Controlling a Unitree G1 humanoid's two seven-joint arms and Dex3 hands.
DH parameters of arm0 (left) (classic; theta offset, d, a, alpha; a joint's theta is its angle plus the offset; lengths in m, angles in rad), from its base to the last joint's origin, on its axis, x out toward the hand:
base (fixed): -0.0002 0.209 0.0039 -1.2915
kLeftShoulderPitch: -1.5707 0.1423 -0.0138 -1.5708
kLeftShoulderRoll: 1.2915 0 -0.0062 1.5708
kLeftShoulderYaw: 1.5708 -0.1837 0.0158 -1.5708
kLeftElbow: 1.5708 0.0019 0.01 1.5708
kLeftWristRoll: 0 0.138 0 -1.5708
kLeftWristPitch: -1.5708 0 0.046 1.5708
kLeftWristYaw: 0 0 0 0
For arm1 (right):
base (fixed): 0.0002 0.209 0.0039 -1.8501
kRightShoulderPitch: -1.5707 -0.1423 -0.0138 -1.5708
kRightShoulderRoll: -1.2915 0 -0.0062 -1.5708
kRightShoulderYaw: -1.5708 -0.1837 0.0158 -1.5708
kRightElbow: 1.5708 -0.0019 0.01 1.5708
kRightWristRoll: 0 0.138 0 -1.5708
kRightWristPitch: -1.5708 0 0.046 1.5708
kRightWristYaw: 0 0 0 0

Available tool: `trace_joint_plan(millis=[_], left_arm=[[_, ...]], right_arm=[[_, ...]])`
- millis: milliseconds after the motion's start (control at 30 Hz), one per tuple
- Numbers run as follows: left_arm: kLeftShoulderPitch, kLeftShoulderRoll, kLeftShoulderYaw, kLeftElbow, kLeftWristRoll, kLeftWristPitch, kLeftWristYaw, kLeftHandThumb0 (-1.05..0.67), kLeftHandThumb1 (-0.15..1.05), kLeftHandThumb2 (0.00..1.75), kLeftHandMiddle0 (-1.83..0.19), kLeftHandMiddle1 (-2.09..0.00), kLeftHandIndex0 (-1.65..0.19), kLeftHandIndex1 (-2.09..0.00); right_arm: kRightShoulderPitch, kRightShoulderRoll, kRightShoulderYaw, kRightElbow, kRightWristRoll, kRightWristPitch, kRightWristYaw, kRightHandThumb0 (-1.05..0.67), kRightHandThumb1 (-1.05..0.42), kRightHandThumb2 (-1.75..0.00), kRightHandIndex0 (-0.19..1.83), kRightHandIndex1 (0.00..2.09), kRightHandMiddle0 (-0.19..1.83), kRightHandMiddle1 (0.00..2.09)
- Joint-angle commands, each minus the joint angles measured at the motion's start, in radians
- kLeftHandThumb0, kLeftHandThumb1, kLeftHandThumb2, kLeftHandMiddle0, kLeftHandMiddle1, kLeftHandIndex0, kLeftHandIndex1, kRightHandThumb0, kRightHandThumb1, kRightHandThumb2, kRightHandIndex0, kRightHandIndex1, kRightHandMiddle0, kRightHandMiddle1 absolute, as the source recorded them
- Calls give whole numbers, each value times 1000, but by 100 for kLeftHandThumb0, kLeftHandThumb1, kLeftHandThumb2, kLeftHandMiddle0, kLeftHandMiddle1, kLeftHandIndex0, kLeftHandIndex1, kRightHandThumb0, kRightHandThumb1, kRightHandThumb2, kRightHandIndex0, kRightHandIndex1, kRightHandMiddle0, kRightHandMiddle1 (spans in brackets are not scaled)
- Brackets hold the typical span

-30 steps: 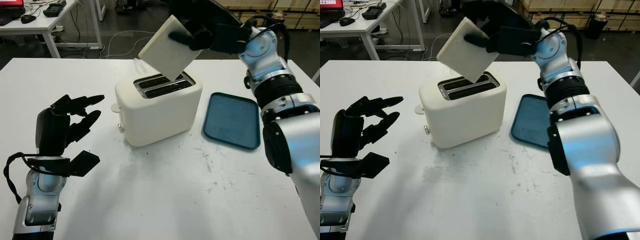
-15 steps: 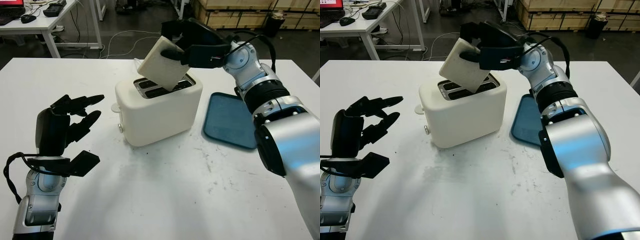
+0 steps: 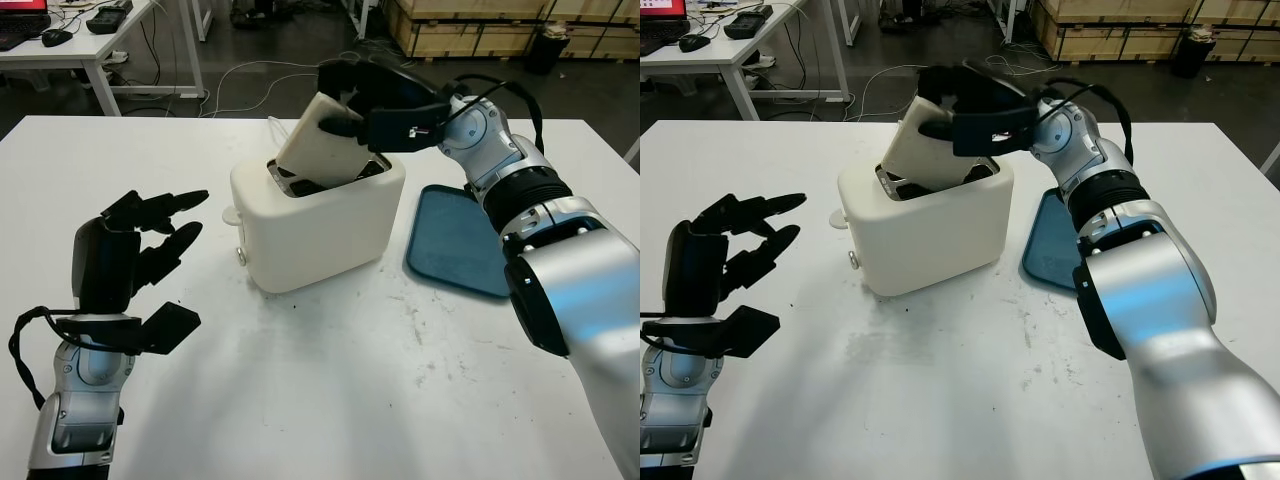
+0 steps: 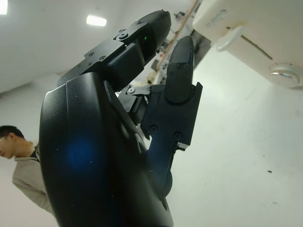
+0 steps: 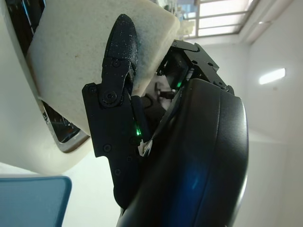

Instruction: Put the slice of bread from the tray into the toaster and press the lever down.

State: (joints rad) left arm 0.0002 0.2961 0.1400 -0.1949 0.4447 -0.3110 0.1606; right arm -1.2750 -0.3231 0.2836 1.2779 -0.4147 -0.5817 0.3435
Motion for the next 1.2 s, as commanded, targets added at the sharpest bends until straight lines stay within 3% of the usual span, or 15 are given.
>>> trace_joint_plan(millis=[0,433,800,833,867,933,1033,1167], left_arm=[[6,1,-2,-8,9,0,10,-31,92,14,-62,-150,-97,0],[6,-3,-3,-3,9,4,13,-32,92,14,-62,-149,-97,0],[10,-8,-5,-13,16,19,12,-32,92,14,-61,-152,-96,0],[10,-9,-4,-15,15,21,12,-32,92,14,-61,-152,-96,0],[11,-10,-4,-15,14,21,12,-32,92,14,-61,-153,-96,0],[12,-11,-2,-15,10,23,12,-32,92,14,-61,-153,-96,0],[13,-10,-2,-14,14,22,14,-32,92,14,-61,-155,-96,0],[14,-13,-3,-20,15,27,14,-31,92,14,-60,-154,-96,0]], right_arm=[[13,-32,7,5,-12,-22,16,-53,-92,-48,103,175,77,175],[10,-97,72,-7,-87,-72,-15,-49,-92,-50,101,175,75,175],[2,-74,142,-11,-146,-109,-48,-50,-92,-46,102,175,73,175],[2,-71,148,-12,-149,-120,-51,-50,-92,-46,97,175,67,171],[2,-68,154,-13,-153,-128,-55,-49,-92,-45,90,170,68,146],[1,-60,162,-15,-161,-132,-56,-48,-92,-44,88,164,75,120],[2,-50,168,-15,-160,-135,-43,-47,-92,-44,94,173,66,164],[5,-38,186,-18,-175,-140,-55,-49,-92,-43,97,174,66,173]])
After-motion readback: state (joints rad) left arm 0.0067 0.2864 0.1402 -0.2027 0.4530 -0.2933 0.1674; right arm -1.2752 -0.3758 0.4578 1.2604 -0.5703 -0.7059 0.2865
